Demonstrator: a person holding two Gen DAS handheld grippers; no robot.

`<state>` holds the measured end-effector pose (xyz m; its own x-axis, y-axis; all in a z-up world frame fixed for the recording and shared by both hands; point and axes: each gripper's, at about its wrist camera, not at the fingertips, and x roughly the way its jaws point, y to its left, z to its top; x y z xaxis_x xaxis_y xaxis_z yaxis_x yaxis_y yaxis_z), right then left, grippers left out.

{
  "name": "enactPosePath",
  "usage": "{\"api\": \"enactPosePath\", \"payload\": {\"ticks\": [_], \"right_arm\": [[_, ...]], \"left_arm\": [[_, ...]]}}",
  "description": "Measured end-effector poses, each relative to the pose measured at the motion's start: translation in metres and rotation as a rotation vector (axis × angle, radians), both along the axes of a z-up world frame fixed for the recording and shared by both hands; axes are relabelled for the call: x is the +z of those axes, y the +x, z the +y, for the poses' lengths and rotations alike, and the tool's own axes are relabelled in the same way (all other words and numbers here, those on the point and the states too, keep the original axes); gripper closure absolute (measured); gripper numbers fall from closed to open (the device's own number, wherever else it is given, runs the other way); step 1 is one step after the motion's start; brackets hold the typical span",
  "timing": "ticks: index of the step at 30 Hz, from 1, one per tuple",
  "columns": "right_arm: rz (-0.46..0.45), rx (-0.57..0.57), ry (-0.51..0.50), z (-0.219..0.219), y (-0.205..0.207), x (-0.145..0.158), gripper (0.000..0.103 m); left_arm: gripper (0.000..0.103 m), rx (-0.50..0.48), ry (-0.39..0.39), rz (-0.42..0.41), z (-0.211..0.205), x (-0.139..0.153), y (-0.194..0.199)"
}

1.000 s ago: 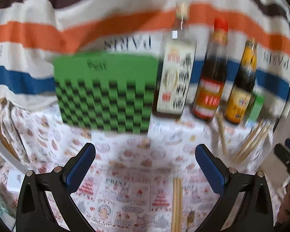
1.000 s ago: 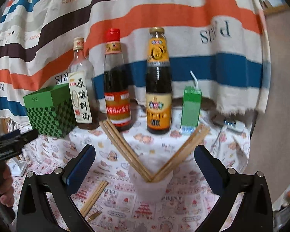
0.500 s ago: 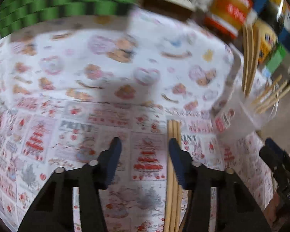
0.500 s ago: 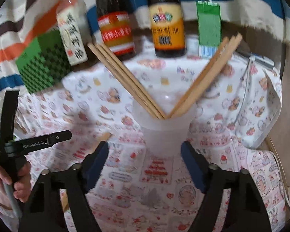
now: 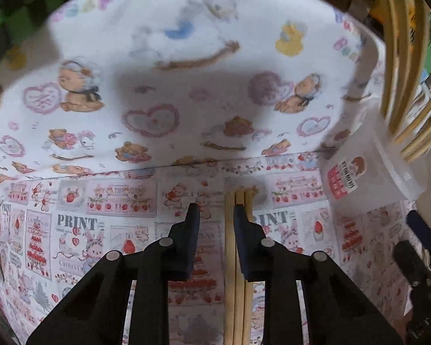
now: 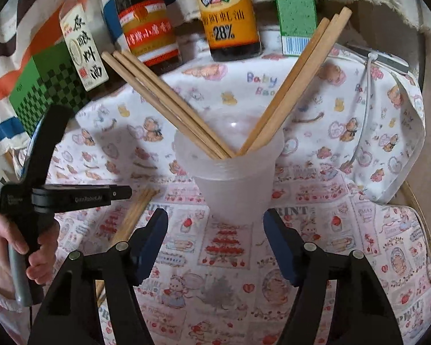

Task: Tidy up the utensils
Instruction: 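Lower the left gripper onto the chopstick bundle and grasp one chopstick, then lift the chopstick with the left gripper while the right gripper grasps another chopstick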

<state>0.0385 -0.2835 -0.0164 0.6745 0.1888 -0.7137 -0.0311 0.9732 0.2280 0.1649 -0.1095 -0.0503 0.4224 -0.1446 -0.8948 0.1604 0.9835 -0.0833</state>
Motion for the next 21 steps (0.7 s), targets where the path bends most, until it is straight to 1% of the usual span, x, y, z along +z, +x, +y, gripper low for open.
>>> {"api": "enactPosePath", "payload": {"ticks": [2,5,7,8,10,12,14,15,16,17,18,19,21], "right_arm": [[-0.005,-0.007,0.005,-0.002,0.000,0.001,0.031],[-0.003,-0.004,0.024,-0.004,0.000,0.001,0.031],[-0.006,-0.005,0.012,-0.002,-0.001,0.002,0.031],[-0.006,-0.005,0.006,-0.002,0.000,0.002,0.031],[-0.005,-0.001,-0.004,-0.001,0.000,0.001,0.031],[0.001,0.003,-0.008,0.002,0.001,0.000,0.031],[0.003,-0.001,-0.009,0.002,0.001,-0.001,0.031],[0.002,-0.005,-0.011,0.002,0.001,0.000,0.031],[0.001,-0.008,-0.012,0.001,0.002,0.000,0.033],[0.001,-0.011,-0.012,0.000,0.001,0.000,0.040],[0.005,-0.010,-0.008,0.000,0.002,0.000,0.042],[0.008,-0.008,-0.003,0.000,0.001,0.000,0.047],[0.019,-0.003,0.017,0.001,0.001,0.000,0.049]], "left_arm": [[0.080,0.001,0.027,-0.002,-0.005,-0.005,0.002],[0.080,-0.002,0.015,-0.003,-0.011,-0.010,0.005],[0.080,-0.006,0.006,0.008,-0.015,-0.013,0.007],[0.079,-0.014,0.015,0.019,-0.019,-0.015,0.009],[0.079,-0.018,0.066,0.010,-0.028,-0.016,0.012],[0.079,-0.023,0.093,0.006,-0.033,-0.016,0.016],[0.085,-0.023,0.085,0.013,-0.035,-0.016,0.017],[0.097,-0.024,0.072,0.025,-0.037,-0.015,0.017],[0.097,-0.033,0.061,0.045,-0.038,-0.013,0.011],[0.097,-0.049,0.050,0.039,-0.039,-0.008,0.007],[0.097,-0.059,0.045,0.005,-0.039,-0.001,0.001],[0.097,-0.060,0.047,-0.044,-0.038,0.013,-0.007],[0.097,-0.057,0.019,-0.121,-0.036,0.044,-0.022]]}}
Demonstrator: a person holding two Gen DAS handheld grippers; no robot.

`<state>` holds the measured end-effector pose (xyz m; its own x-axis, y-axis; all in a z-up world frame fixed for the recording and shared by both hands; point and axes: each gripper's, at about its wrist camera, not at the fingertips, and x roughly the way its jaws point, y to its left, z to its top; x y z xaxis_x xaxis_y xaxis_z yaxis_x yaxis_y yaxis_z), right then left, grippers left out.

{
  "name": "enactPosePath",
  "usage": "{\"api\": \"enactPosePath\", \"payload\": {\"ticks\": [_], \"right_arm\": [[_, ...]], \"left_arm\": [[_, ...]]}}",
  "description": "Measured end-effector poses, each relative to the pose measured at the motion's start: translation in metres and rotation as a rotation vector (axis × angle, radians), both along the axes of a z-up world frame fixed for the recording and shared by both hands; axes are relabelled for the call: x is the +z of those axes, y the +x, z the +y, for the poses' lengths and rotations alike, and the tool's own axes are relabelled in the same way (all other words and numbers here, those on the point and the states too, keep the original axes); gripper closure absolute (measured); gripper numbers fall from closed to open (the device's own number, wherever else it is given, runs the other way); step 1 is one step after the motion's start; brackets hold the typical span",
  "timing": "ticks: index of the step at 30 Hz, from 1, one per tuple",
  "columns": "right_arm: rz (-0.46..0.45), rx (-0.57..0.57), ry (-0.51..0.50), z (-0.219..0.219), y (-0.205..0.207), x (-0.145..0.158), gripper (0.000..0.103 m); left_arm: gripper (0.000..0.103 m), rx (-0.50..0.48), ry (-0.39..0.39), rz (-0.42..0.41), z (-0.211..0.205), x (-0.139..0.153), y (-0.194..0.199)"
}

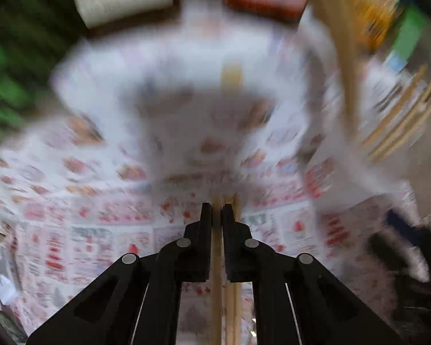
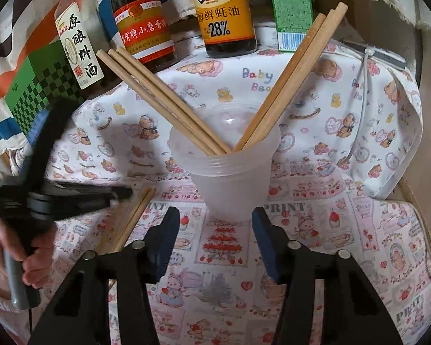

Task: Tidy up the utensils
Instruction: 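Lift the chopstick with the left gripper while the right gripper grasps another chopstick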

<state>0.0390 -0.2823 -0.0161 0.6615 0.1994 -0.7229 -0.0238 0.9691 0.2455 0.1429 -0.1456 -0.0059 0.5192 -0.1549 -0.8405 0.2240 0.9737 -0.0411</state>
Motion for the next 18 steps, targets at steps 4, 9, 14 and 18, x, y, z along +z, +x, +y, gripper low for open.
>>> {"api": "enactPosePath", "payload": {"ticks": [4,9,14,18], "right_arm": [[-0.029,0.040,0.013,0.010,-0.007,0.008,0.050],[-0.029,0.050,0.024,0.017,-0.008,0.008,0.050],[-0.048,0.021,0.038,0.013,-0.007,0.003,0.050],[-0.127,0.032,0.030,0.017,-0.013,0.010,0.051]], "left_arm": [[0.097,0.023,-0.030,-0.186,0.012,0.070,-0.036],[0.097,0.070,-0.094,-0.372,0.052,0.137,-0.079],[0.097,0.099,-0.178,-0.441,0.081,0.156,-0.088],[0.097,0.160,-0.163,-0.527,0.092,0.152,-0.098]]}}
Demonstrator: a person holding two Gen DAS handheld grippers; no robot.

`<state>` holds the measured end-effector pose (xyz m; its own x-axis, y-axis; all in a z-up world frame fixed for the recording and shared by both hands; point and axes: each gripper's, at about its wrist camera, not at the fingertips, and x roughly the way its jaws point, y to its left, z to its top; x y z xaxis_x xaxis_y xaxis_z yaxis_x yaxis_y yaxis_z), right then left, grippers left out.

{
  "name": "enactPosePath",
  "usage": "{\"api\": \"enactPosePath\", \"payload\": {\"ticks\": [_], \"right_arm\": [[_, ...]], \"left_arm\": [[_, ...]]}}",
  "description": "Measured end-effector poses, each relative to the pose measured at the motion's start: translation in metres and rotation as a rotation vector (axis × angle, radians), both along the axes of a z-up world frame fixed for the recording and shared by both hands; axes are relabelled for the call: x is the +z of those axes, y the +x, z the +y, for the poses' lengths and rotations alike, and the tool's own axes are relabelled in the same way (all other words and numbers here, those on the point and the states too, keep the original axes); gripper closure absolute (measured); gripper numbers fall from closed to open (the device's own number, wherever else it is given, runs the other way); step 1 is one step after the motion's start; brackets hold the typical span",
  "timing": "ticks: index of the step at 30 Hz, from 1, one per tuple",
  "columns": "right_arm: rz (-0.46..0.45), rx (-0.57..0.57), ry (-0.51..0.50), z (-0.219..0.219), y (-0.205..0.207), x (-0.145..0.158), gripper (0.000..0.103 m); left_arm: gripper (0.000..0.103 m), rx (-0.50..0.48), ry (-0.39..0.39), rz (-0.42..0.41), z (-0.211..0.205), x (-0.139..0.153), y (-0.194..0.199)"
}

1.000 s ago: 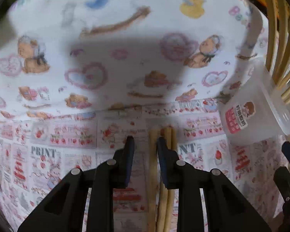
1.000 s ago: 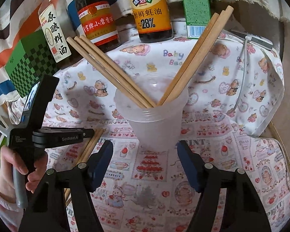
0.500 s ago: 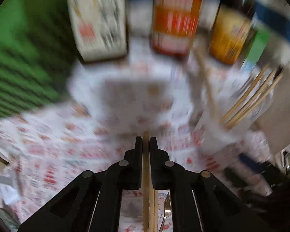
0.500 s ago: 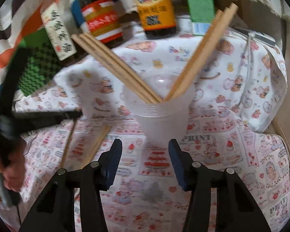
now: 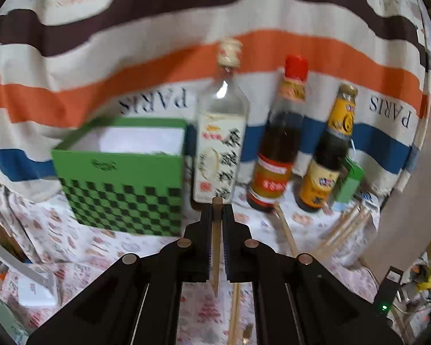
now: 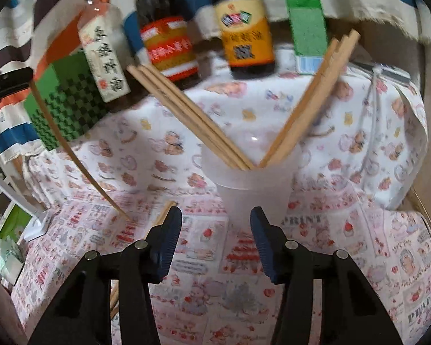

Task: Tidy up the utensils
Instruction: 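Lift the chopstick with the left gripper while the right gripper grasps another chopstick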

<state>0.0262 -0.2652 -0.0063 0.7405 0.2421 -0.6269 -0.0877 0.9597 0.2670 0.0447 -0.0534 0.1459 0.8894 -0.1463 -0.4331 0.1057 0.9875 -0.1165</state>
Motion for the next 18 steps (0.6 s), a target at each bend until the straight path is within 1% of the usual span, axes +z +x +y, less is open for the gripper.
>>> {"api": "enactPosePath", "payload": {"ticks": [3,4,5,7,8,11,13,17,18], "right_arm": [[0.003,0.028,0.037,0.003,0.001,0.000,0.056],[0.010,0.033,0.041,0.004,0.001,-0.001,0.059],[0.013,0.036,0.041,0.005,0.002,-0.003,0.065],[0.013,0.042,0.023,0.009,0.003,-0.007,0.068],[0.015,0.051,0.014,0.012,0.003,-0.010,0.069],[0.067,0.096,0.031,0.021,0.007,-0.018,0.070],[0.077,0.112,0.034,0.026,0.006,-0.019,0.070],[0.094,0.122,-0.029,0.044,0.011,-0.013,0.070],[0.122,0.134,-0.034,0.050,0.017,-0.012,0.070]], "left_arm": [[0.097,0.015,-0.014,-0.021,0.011,0.003,-0.006],[0.097,0.014,-0.008,-0.024,0.014,0.004,-0.008],[0.097,0.016,0.001,-0.029,0.017,0.005,-0.009],[0.097,0.040,-0.005,-0.032,0.025,0.005,-0.011],[0.097,0.045,-0.014,-0.032,0.030,0.007,-0.012],[0.097,0.037,-0.042,-0.054,0.043,0.014,-0.016],[0.097,0.043,-0.055,-0.067,0.051,0.018,-0.019],[0.097,0.040,-0.088,-0.071,0.069,0.020,-0.017],[0.097,0.050,-0.103,-0.066,0.075,0.020,-0.015]]}}
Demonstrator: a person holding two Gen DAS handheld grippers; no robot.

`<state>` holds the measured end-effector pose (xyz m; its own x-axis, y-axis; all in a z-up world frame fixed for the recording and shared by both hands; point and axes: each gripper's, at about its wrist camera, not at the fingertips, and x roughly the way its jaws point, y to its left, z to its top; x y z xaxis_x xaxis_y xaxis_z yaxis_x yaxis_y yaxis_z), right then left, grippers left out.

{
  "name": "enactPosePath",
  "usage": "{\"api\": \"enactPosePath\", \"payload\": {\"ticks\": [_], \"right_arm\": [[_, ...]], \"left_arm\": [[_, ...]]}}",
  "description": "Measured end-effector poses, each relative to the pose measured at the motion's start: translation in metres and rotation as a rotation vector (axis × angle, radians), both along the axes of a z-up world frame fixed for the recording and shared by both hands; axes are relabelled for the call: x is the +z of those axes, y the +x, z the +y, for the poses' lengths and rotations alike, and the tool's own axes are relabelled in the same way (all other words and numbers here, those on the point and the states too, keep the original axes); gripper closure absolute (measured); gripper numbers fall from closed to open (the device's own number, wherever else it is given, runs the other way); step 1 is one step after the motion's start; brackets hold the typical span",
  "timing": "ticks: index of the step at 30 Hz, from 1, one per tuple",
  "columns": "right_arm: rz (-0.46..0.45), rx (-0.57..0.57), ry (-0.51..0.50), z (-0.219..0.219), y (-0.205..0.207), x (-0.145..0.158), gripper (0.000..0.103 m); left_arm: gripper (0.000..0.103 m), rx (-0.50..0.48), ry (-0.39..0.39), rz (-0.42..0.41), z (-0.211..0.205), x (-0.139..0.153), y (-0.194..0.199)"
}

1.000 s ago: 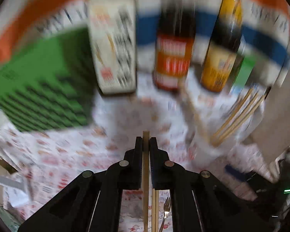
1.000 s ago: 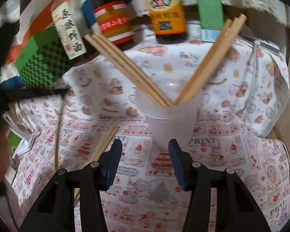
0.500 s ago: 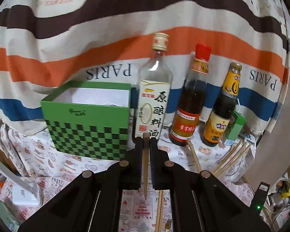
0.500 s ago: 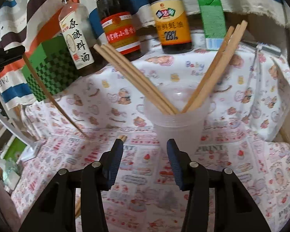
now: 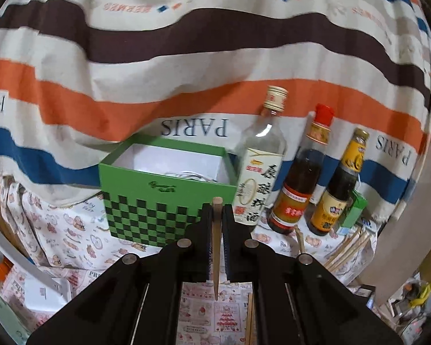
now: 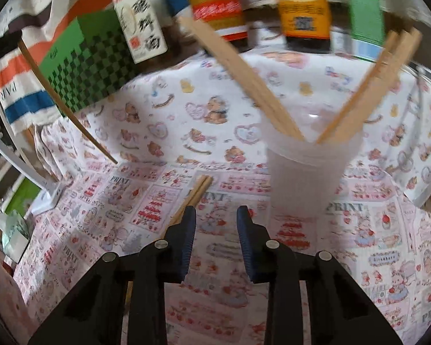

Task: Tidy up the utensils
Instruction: 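Lift the chopstick with the left gripper while the right gripper grasps another chopstick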

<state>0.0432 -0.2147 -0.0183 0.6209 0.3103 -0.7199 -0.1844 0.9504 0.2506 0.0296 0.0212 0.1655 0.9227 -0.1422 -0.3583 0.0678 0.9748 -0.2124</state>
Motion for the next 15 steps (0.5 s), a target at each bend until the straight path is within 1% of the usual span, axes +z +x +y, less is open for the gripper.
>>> {"api": "enactPosePath", "payload": {"ticks": [3,5,7,9,11,15], "right_arm": [[0.087,0.011,0.063,0.010,0.022,0.002,0.073],[0.163,-0.009,0.073,0.019,0.037,0.000,0.077],[0.214,-0.035,0.103,0.026,0.051,-0.005,0.078],[0.252,-0.081,0.081,0.034,0.064,-0.012,0.079],[0.290,-0.137,0.073,0.038,0.075,-0.021,0.083],[0.326,-0.209,0.054,0.041,0.090,-0.036,0.087]], "left_arm": [[0.097,0.016,-0.032,0.006,0.014,-0.001,0.002],[0.097,0.026,-0.053,0.005,0.022,-0.001,0.002],[0.097,0.032,-0.063,0.003,0.027,0.000,0.002],[0.097,0.040,-0.068,0.005,0.031,0.000,0.001],[0.097,0.046,-0.072,0.006,0.035,0.000,0.001],[0.097,0.067,-0.081,0.025,0.041,-0.001,0.004]]}}
